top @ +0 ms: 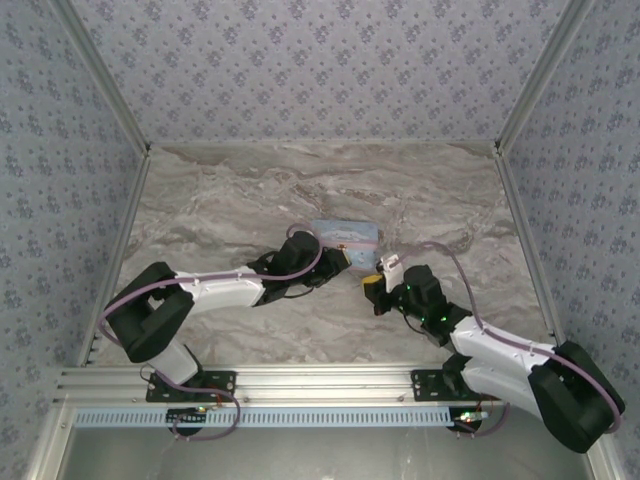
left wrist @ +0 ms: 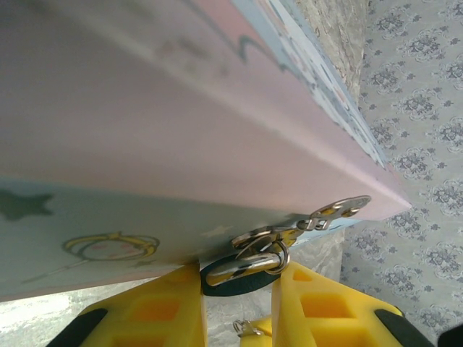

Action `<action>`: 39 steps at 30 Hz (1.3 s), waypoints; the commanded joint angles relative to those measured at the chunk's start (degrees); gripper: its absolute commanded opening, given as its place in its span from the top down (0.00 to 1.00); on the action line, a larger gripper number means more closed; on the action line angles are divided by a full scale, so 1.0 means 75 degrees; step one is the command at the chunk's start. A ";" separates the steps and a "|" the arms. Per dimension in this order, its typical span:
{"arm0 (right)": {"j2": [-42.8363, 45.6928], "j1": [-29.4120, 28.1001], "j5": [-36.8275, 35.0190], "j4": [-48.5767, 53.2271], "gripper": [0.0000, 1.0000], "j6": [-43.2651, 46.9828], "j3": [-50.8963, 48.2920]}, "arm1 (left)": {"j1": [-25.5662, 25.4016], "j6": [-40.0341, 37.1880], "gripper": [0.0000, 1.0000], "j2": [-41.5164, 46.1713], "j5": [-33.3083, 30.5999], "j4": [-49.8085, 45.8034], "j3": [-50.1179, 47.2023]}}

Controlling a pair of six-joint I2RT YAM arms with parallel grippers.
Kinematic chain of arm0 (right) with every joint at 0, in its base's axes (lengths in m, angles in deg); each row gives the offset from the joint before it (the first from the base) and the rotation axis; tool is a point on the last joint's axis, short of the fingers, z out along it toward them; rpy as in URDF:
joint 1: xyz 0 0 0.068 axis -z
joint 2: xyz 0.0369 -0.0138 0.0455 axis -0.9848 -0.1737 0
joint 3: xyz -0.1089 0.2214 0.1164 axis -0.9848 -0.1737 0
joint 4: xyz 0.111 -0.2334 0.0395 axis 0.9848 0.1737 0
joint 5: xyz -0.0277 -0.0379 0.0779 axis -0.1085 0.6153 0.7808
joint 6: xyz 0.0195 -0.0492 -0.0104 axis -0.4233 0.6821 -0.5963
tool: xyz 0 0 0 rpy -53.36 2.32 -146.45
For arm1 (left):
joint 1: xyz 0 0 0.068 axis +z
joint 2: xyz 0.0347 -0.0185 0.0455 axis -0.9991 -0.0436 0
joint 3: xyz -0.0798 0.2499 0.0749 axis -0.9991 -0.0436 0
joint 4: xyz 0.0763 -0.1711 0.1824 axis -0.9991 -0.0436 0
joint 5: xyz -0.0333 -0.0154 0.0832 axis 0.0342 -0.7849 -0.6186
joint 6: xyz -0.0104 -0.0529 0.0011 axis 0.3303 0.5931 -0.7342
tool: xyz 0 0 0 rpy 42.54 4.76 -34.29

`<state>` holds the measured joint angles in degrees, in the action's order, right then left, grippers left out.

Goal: Unlock a padlock with a key

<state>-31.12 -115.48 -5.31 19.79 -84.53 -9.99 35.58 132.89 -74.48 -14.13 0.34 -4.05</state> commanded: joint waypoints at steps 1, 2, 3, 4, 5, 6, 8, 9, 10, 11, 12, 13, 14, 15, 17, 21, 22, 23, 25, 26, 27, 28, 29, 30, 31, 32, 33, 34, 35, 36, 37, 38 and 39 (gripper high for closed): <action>-0.0316 0.0190 0.0554 -0.0608 1.00 0.0134 0.0203 | -0.0068 0.0066 0.76 0.0430 0.0117 0.0537 0.0012; -0.0424 0.0245 0.0638 -0.0672 1.00 0.0145 0.0244 | -0.0073 0.0064 0.76 0.0450 0.0116 0.0528 0.0013; -0.0515 0.0288 0.0713 -0.0711 1.00 0.0168 0.0258 | -0.0077 0.0063 0.76 0.0465 0.0124 0.0521 0.0009; -0.0568 0.0335 0.0785 -0.0754 1.00 0.0181 0.0290 | -0.0077 0.0057 0.76 0.0477 0.0127 0.0513 0.0003; -0.0611 0.0385 0.0852 -0.0831 1.00 0.0192 0.0302 | -0.0079 0.0064 0.76 0.0497 0.0135 0.0515 -0.0014; -0.0647 0.0432 0.0912 -0.0896 1.00 0.0188 0.0311 | -0.0074 0.0063 0.76 0.0508 0.0135 0.0517 -0.0019; -0.0689 0.0540 0.1094 -0.1023 1.00 0.0181 0.0331 | -0.0076 0.0062 0.76 0.0527 0.0155 0.0511 -0.0047; -0.0713 0.0577 0.1186 -0.1043 1.00 0.0180 0.0352 | -0.0074 0.0053 0.76 0.0542 0.0148 0.0511 -0.0044; -0.0729 0.0617 0.1293 -0.1050 1.00 0.0181 0.0383 | -0.0077 0.0046 0.76 0.0552 0.0151 0.0509 -0.0050; -0.0745 0.0653 0.1392 -0.1055 1.00 0.0181 0.0423 | -0.0081 0.0039 0.76 0.0565 0.0150 0.0491 -0.0051; -0.0765 0.0680 0.1478 -0.1054 1.00 0.0190 0.0442 | -0.0073 0.0031 0.76 0.0581 0.0148 0.0480 -0.0050; -0.0780 0.0709 0.1589 -0.1035 1.00 0.0192 0.0485 | -0.0079 0.0017 0.76 0.0593 0.0151 0.0462 -0.0055; -0.0798 0.0726 0.1653 -0.1008 1.00 0.0215 0.0520 | -0.0071 0.0017 0.76 0.0590 0.0158 0.0470 -0.0057; -0.0820 0.0741 0.1694 -0.0991 1.00 0.0225 0.0530 | -0.0074 0.0008 0.76 0.0589 0.0157 0.0462 -0.0056; -0.0896 0.0782 0.1732 -0.1039 1.00 0.0227 0.0565 | -0.0077 0.0004 0.76 0.0605 0.0159 0.0467 -0.0066; -0.1058 0.0829 0.1822 -0.1102 1.00 0.0226 0.0646 | -0.0081 -0.0008 0.76 0.0620 0.0167 0.0452 -0.0085; -0.1090 0.0830 0.1838 -0.1130 1.00 0.0218 0.0670 | -0.0074 -0.0003 0.76 0.0618 0.0169 0.0452 -0.0093; -0.1114 0.0839 0.1855 -0.1169 1.00 0.0209 0.0672 | -0.0073 -0.0008 0.76 0.0613 0.0163 0.0451 -0.0093; -0.1149 0.0840 0.1884 -0.1184 1.00 0.0199 0.0683 | -0.0073 -0.0008 0.76 0.0617 0.0161 0.0449 -0.0090; -0.1163 0.0841 0.1896 -0.1207 1.00 0.0211 0.0683 | -0.0081 0.0005 0.76 0.0617 0.0163 0.0456 -0.0101; -0.1169 0.0841 0.1903 -0.1213 1.00 0.0216 0.0685 | -0.0079 -0.0005 0.76 0.0623 0.0169 0.0461 -0.0096; -0.1181 0.0841 0.1913 -0.1222 1.00 0.0216 0.0683 | -0.0074 -0.0006 0.76 0.0623 0.0159 0.0466 -0.0102; -0.1187 0.0852 0.1925 -0.1242 1.00 0.0216 0.0674 | -0.0070 -0.0008 0.76 0.0629 0.0161 0.0462 -0.0102; -0.1187 0.0863 0.1920 -0.1274 1.00 0.0216 0.0672 | -0.0072 -0.0008 0.76 0.0640 0.0160 0.0452 -0.0101; -0.1193 0.0864 0.1920 -0.1288 1.00 0.0216 0.0666 | -0.0075 -0.0008 0.76 0.0640 0.0170 0.0453 -0.0107; -0.1199 0.0882 0.1929 -0.1307 1.00 0.0222 0.0672 | -0.0069 0.0003 0.76 0.0655 0.0181 0.0451 -0.0102; -0.1219 0.0893 0.1931 -0.1333 1.00 0.0203 0.0670 | -0.0079 0.0009 0.76 0.0655 0.0172 0.0453 -0.0102; -0.1243 0.0894 0.1932 -0.1356 1.00 0.0205 0.0672 | -0.0077 0.0005 0.76 0.0666 0.0174 0.0452 -0.0107; -0.1275 0.0899 0.1934 -0.1376 1.00 0.0204 0.0677 | -0.0076 0.0004 0.76 0.0670 0.0182 0.0450 -0.0105; -0.1312 0.0899 0.1954 -0.1377 1.00 0.0214 0.0709 | -0.0079 0.0013 0.76 0.0678 0.0182 0.0450 -0.0102; -0.1348 0.0900 0.1965 -0.1355 1.00 0.0221 0.0727 | -0.0075 0.0004 0.76 0.0690 0.0182 0.0439 -0.0107; -0.1390 0.0905 0.1967 -0.1338 1.00 0.0237 0.0753 | -0.0076 0.0005 0.76 0.0699 0.0188 0.0445 -0.0124; -0.1427 0.0899 0.1945 -0.1322 1.00 0.0243 0.0765 | -0.0074 -0.0006 0.76 0.0702 0.0176 0.0426 -0.0110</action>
<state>-41.05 -109.10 8.22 11.42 -83.68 -6.02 35.56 133.33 -72.04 -13.29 0.27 -5.27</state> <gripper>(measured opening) 0.059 0.240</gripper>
